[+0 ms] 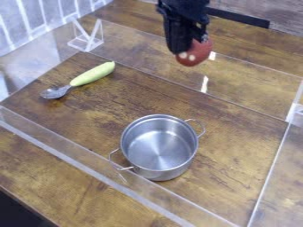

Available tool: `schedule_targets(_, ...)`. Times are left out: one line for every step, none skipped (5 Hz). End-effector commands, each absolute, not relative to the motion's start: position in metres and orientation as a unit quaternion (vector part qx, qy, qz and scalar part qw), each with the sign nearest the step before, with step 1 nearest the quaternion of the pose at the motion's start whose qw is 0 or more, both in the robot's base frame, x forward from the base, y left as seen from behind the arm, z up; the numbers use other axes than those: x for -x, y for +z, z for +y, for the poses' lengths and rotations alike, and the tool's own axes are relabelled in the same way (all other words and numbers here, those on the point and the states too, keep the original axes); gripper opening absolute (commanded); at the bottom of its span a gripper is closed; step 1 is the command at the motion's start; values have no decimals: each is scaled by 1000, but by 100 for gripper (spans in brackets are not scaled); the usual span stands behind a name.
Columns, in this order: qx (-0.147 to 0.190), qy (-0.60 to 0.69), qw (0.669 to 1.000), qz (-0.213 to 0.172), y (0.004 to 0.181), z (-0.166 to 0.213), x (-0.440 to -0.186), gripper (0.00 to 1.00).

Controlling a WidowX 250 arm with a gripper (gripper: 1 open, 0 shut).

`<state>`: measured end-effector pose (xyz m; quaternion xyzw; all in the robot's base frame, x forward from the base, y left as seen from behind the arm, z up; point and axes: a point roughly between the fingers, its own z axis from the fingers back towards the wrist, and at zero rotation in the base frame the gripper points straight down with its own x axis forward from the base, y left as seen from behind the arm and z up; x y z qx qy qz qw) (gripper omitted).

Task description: Remove the mushroom from the silver pot and put it on the table

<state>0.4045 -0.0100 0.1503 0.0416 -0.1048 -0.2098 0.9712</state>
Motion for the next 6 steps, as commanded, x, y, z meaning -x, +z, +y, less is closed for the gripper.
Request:
schedule_targets(-74,-165,972,-151,171,1,-386,0)
schedule_targets(-99,-128,976,-148,169,10,-379,0)
schedule_targets(-113,-129,974,-148,169,30,-386,0)
schedule_targets(-125,-133,972,-147,163,56,-392,0)
schedule_targets(-127,-140,971,-147,157,66,-390,0)
schedule_targets(-126,-142,971,-148,152,71,-389,0)
